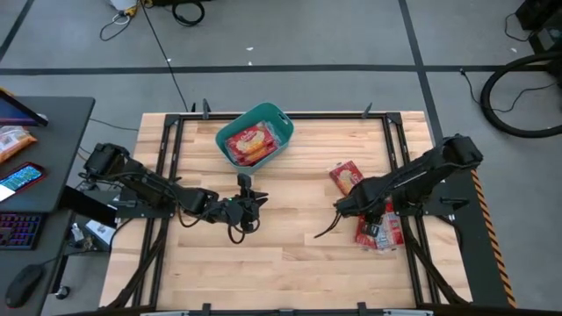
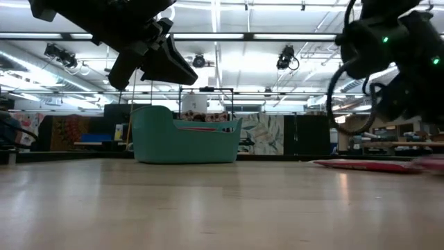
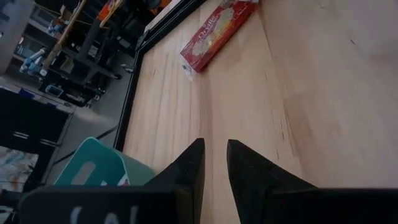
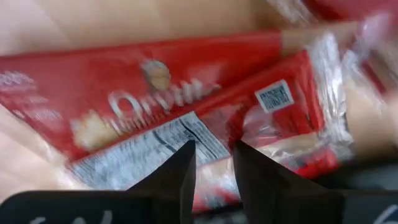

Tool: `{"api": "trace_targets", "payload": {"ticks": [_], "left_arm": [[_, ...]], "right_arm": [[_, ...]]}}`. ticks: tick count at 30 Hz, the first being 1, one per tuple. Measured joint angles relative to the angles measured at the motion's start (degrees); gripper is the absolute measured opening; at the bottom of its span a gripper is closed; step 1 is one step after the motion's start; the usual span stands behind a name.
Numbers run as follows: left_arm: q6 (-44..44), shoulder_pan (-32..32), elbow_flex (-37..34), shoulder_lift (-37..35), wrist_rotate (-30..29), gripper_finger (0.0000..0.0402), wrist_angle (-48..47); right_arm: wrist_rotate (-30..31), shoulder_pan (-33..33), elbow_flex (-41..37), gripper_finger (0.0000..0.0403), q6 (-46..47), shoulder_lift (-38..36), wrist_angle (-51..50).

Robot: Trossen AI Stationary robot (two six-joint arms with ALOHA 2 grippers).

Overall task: Sort popcorn bags into baskets
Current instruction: Move the red popcorn bags to the center of the table

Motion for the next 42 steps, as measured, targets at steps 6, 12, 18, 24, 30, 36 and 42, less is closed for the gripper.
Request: {"api": "trace_targets", "payload": {"ticks": [6,12,18,24,30,36,42], "left_arm": [[3.4,0.0,0.0,0.0,0.0,0.0073,0.8],[4.3,0.0,0.0,0.0,0.0,0.0073,2.3],[3.4,-0.5,0.0,0.0,-0.1,0.0073,0.8],[3.2,-0.8,0.0,0.1,3.5,0.0073,-0.1],[1.2,-0.7,0.0,0.1,4.9,0.0073,-0.2],[-0.4,-0.8,0.0,0.1,5.0,0.0073,-3.5],[-2.9,-0.8,0.0,0.1,5.0,0.0073,-8.8]], "right_arm": [[0.5,-0.2,3.3,0.0112,-5.7,6.3,11.1],[15.8,-1.5,13.9,0.0112,-16.0,8.9,21.9],[19.3,-1.9,21.9,0.0112,-23.4,6.7,27.6],[26.9,-1.6,22.4,0.0112,-24.3,1.9,20.6],[43.3,-6.1,14.8,0.0112,-14.0,0.9,14.9],[39.7,-14.5,4.4,0.0112,-3.5,0.9,15.1],[36.0,-19.5,-2.3,0.0112,-0.1,0.8,19.1]]}}
